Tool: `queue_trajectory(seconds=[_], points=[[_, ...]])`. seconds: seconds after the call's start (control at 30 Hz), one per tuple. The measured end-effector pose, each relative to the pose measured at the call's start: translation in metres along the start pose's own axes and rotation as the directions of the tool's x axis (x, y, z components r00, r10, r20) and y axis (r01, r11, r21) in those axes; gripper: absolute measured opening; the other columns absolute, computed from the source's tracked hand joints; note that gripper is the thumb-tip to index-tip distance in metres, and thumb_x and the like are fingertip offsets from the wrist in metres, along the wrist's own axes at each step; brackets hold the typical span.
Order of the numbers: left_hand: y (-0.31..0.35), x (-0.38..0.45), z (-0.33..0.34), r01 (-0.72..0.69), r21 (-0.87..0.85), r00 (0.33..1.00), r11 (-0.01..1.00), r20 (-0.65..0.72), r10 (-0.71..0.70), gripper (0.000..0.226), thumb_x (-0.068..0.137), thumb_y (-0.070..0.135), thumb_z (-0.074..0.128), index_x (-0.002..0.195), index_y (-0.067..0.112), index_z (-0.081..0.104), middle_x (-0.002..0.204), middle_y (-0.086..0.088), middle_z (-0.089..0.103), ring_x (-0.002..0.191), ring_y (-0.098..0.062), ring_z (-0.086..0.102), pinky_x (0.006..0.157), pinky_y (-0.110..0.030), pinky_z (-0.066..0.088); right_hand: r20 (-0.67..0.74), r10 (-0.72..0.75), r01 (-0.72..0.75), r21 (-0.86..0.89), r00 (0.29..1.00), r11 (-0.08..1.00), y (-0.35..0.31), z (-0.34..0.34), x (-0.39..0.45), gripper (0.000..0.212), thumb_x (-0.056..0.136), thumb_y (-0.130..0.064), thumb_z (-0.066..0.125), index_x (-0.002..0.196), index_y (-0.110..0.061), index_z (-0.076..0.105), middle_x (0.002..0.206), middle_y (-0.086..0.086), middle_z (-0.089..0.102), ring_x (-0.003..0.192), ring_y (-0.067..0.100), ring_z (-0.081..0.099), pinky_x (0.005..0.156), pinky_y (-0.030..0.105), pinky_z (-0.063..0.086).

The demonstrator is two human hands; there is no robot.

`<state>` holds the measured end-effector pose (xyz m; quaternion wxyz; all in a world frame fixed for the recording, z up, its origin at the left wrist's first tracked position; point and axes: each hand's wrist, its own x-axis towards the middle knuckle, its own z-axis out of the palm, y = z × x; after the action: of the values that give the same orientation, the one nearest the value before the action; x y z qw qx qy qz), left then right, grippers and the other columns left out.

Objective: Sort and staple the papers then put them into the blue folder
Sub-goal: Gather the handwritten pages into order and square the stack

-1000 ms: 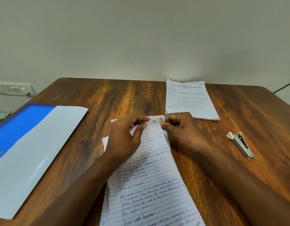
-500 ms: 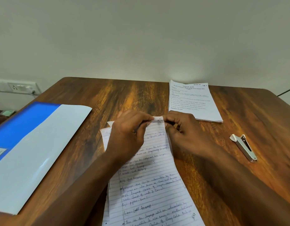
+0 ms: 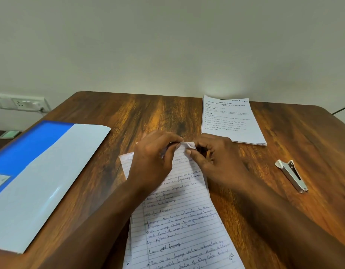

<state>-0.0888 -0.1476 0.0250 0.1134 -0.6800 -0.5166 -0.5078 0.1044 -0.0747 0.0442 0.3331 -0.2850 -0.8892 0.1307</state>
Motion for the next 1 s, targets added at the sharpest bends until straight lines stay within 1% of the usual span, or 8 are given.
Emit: queue_trajectory(seconds=[0.2, 0.3, 0.37, 0.47, 0.67, 0.8, 0.9, 1.0], points=[[0.003, 0.002, -0.004, 0.071, 0.074, 0.997, 0.995, 0.014, -0.072, 0.031, 0.094, 0.023, 0.078, 0.124, 0.018, 0.072, 0.112, 0.007, 0.074, 0.105, -0.011, 0.064, 0.096, -0.055, 0.046, -0.096, 0.086, -0.078, 0.087, 0.992, 0.993, -0.001, -0.005, -0.001, 0.008, 0.096, -0.026, 0.074, 0.096, -0.021, 0.08, 0.08, -0.012, 0.071, 0.073, 0.01, 0.065, 0.061, 0.037, 0.054], [0.0, 0.004, -0.01, 0.251, 0.074, 0.967, 0.965, 0.023, -0.253, 0.059, 0.091, 0.039, 0.079, 0.144, 0.025, 0.056, 0.129, 0.014, 0.062, 0.122, -0.011, 0.057, 0.108, -0.059, 0.042, -0.148, 0.177, -0.141, 0.228, 0.973, 0.963, 0.0, -0.014, -0.001, 0.01, 0.097, -0.025, 0.072, 0.096, -0.022, 0.082, 0.081, -0.01, 0.076, 0.076, 0.013, 0.07, 0.064, 0.041, 0.057], [-0.006, 0.006, -0.012, 0.428, 0.014, 0.904, 0.904, -0.002, -0.428, 0.083, 0.084, 0.053, 0.082, 0.153, 0.031, 0.042, 0.139, 0.02, 0.052, 0.13, -0.008, 0.052, 0.111, -0.055, 0.045, -0.179, 0.223, -0.161, 0.307, 0.958, 0.938, 0.005, -0.02, 0.002, 0.01, 0.097, -0.024, 0.073, 0.098, -0.021, 0.082, 0.085, -0.005, 0.078, 0.08, 0.017, 0.073, 0.068, 0.048, 0.058], [-0.016, 0.008, -0.013, 0.654, -0.29, 0.742, 0.699, 0.066, -0.667, 0.111, 0.068, 0.059, 0.09, 0.157, 0.034, 0.03, 0.151, 0.009, 0.052, 0.136, -0.012, 0.055, 0.11, -0.047, 0.052, -0.22, 0.286, -0.176, 0.412, 0.933, 0.894, 0.012, -0.028, 0.006, 0.013, 0.097, -0.019, 0.073, 0.105, -0.016, 0.082, 0.093, -0.004, 0.08, 0.089, 0.016, 0.076, 0.078, 0.048, 0.063], [-0.016, 0.007, -0.008, 0.8, -0.515, 0.572, 0.307, 0.503, -0.648, 0.072, 0.074, 0.026, 0.086, 0.138, 0.014, 0.055, 0.121, -0.006, 0.077, 0.111, -0.028, 0.075, 0.092, -0.049, 0.063, -0.294, 0.385, -0.152, 0.587, 0.875, 0.795, 0.024, -0.038, 0.012, 0.015, 0.094, -0.007, 0.073, 0.105, -0.016, 0.079, 0.093, -0.01, 0.081, 0.091, 0.009, 0.077, 0.076, 0.019, 0.058], [-0.003, 0.003, -0.001, 0.809, -0.512, 0.575, 0.288, 0.591, -0.566, 0.042, 0.092, 0.012, 0.074, 0.131, 0.008, 0.062, 0.121, -0.01, 0.077, 0.111, -0.029, 0.075, 0.097, -0.052, 0.059, -0.303, 0.49, -0.2, 0.648, 0.818, 0.735, 0.031, -0.036, 0.013, 0.011, 0.094, -0.01, 0.074, 0.104, -0.008, 0.08, 0.096, 0.003, 0.081, 0.094, 0.022, 0.077, 0.082, 0.036, 0.063], [0.001, -0.001, 0.002, 0.814, -0.504, 0.574, 0.29, 0.615, -0.541, 0.035, 0.097, 0.008, 0.069, 0.131, 0.008, 0.064, 0.123, -0.01, 0.076, 0.114, -0.029, 0.074, 0.095, -0.048, 0.061, -0.274, 0.555, -0.234, 0.699, 0.785, 0.676, 0.033, -0.029, 0.013, 0.024, 0.097, -0.015, 0.072, 0.102, 0.008, 0.072, 0.102, 0.026, 0.074, 0.092, 0.027, 0.072, 0.089, 0.054, 0.06], [-0.002, -0.002, 0.005, 0.805, -0.511, 0.582, 0.3, 0.587, -0.563, 0.036, 0.096, 0.007, 0.069, 0.131, 0.008, 0.064, 0.124, -0.01, 0.076, 0.113, -0.029, 0.074, 0.095, -0.05, 0.061, -0.234, 0.585, -0.269, 0.717, 0.777, 0.644, 0.031, -0.023, 0.014, 0.028, 0.1, -0.022, 0.069, 0.103, 0.006, 0.069, 0.104, 0.027, 0.073, 0.091, 0.033, 0.075, 0.087, 0.052, 0.06]])
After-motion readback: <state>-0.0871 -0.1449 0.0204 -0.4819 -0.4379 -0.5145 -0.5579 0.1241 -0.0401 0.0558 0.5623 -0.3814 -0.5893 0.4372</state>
